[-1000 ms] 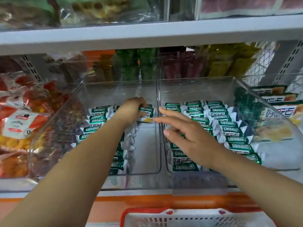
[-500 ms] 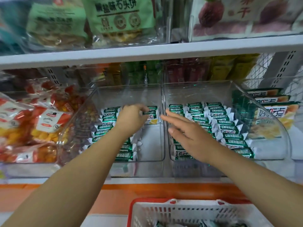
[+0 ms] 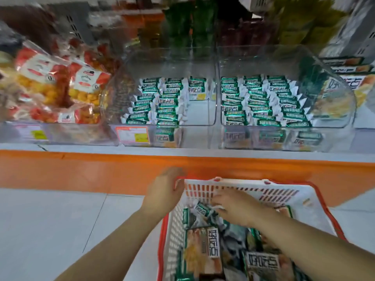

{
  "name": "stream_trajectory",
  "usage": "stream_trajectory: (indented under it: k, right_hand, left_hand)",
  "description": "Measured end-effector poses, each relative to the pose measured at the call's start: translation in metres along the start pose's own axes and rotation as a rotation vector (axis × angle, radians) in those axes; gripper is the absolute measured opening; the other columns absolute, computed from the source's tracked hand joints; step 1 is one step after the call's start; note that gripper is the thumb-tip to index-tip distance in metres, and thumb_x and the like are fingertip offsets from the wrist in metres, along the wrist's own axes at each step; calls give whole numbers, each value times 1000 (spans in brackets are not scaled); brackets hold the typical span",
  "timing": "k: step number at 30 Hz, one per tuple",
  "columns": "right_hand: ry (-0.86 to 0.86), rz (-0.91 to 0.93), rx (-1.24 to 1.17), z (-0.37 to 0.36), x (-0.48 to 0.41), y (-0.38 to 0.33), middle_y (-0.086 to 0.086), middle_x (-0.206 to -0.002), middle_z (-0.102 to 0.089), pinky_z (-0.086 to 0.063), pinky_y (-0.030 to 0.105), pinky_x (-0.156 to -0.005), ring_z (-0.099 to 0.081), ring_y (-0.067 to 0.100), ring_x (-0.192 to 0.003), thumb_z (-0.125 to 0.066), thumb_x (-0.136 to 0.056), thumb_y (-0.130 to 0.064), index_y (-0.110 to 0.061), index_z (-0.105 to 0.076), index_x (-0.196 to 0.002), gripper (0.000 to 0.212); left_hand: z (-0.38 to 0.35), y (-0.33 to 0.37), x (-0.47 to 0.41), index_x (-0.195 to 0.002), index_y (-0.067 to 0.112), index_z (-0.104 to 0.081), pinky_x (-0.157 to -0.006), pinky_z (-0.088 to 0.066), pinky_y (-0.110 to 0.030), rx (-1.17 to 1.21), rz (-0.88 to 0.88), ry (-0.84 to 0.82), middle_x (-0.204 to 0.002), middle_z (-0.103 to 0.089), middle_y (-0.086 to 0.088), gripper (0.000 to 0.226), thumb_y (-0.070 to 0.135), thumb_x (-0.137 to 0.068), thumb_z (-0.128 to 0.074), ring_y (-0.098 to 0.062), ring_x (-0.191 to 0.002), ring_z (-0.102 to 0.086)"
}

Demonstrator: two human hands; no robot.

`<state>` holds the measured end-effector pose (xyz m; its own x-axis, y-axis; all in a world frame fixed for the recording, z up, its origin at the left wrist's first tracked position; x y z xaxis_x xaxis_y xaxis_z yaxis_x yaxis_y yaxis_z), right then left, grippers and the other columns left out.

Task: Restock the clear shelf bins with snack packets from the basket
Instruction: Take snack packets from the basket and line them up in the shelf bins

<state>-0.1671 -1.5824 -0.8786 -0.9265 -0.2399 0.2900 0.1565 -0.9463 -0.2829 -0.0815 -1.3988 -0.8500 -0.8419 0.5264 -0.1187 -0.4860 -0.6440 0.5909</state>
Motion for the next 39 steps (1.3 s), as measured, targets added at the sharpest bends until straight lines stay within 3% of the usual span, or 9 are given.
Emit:
stream_trajectory:
  k: [3, 6, 13, 19, 28, 30, 33, 36, 39]
  right_hand:
    - [-289, -236, -40, -46, -1, 27, 4, -118, -61, -45, 28, -71, -59, 20, -92, -47, -95, -24, -22, -56, -125, 32]
    - [-372, -375, -153, -73, -3, 48, 5, -124, -60, -50, 33, -84, -59, 22, -101, -51, -93, -22, -21, -58, -123, 31]
    - [-418, -506, -425, -121, -28, 52, 7, -151, -34, -42, 19, -61, -53, 14, -85, -50, -96, -15, -24, -32, -146, 54]
    - [-458, -398, -166, -124, -43, 41, 7, -155, -25, -23, 40, -113, -29, 31, -138, -31, -102, -17, -25, -32, -146, 45]
    - [-158, -447, -447, -68, -30, 31, 1, -123, -64, -41, 16, -77, -60, 7, -91, -51, -95, -18, -19, -68, -115, 26]
    - [-158, -375, -446, -43, -26, 25, -3, -125, -62, -41, 21, -86, -59, 9, -101, -58, -92, -22, -22, -70, -111, 21]
    - [-148, -241, -455, 0, -23, 10, -7, -119, -62, -41, 27, -101, -55, 10, -109, -66, -87, -18, -20, -71, -96, 10]
    - [-121, -106, -452, 46, -10, -13, -12, -93, -61, -43, 11, -80, -54, 3, -88, -66, -85, -11, -21, -63, -86, 11]
    - [-73, -74, -474, 80, 14, -28, -13, -94, -52, -41, 16, -76, -51, 5, -87, -70, -82, -17, -29, -49, -86, 25]
  left_hand:
    - [-19, -31, 7, -114, 20, -64, -98, -41, -30, -101, 43, -196, -131, -54, 3, 27, 13, -90, -54, -21, -120, -51]
    - [-28, -46, 10, -118, 20, -63, -102, -33, -23, -66, 109, -237, -140, -46, 2, 29, 11, -92, -54, -17, -127, -47]
    - [-37, -69, 16, -120, 22, -64, -95, -41, -19, 111, 226, -234, -139, -46, 8, 29, 15, -92, -59, -3, -96, -57]
    - [-40, -74, 16, -121, 25, -64, -88, -34, -6, 172, 251, -209, -129, -44, 19, 31, 16, -90, -62, 2, -96, -54]
    - [-29, -59, 14, -131, 25, -56, -96, -42, -24, -18, 248, -326, -147, -36, 9, 36, 21, -95, -55, -8, -107, -57]
    - [-25, -49, 14, -132, 27, -54, -96, -44, -27, -148, 217, -373, -150, -32, 9, 36, 23, -96, -52, -13, -108, -59]
    - [-13, -28, 13, -126, 23, -59, -89, -43, -19, -74, 195, -363, -133, -51, 4, 32, 18, -95, -52, -14, -103, -59]
    - [4, -2, 10, -115, 18, -64, -76, -39, -13, 63, 265, -428, -105, -59, 8, 23, 19, -95, -53, -10, -93, -57]
    - [26, 21, 11, -110, 21, -65, -85, -44, -22, 89, 265, -644, -98, -61, 10, 20, 29, -94, -56, -12, -97, -59]
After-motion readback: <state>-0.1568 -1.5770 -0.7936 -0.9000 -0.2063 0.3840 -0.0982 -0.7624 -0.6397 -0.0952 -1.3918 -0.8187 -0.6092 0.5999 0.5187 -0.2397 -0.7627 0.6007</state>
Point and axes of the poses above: each hand's wrist, its own x-axis away from the middle knuckle, its own z-axis out of the back of the hand, y = z × x, the point moved 2 cm from there along -x, towards the middle knuckle
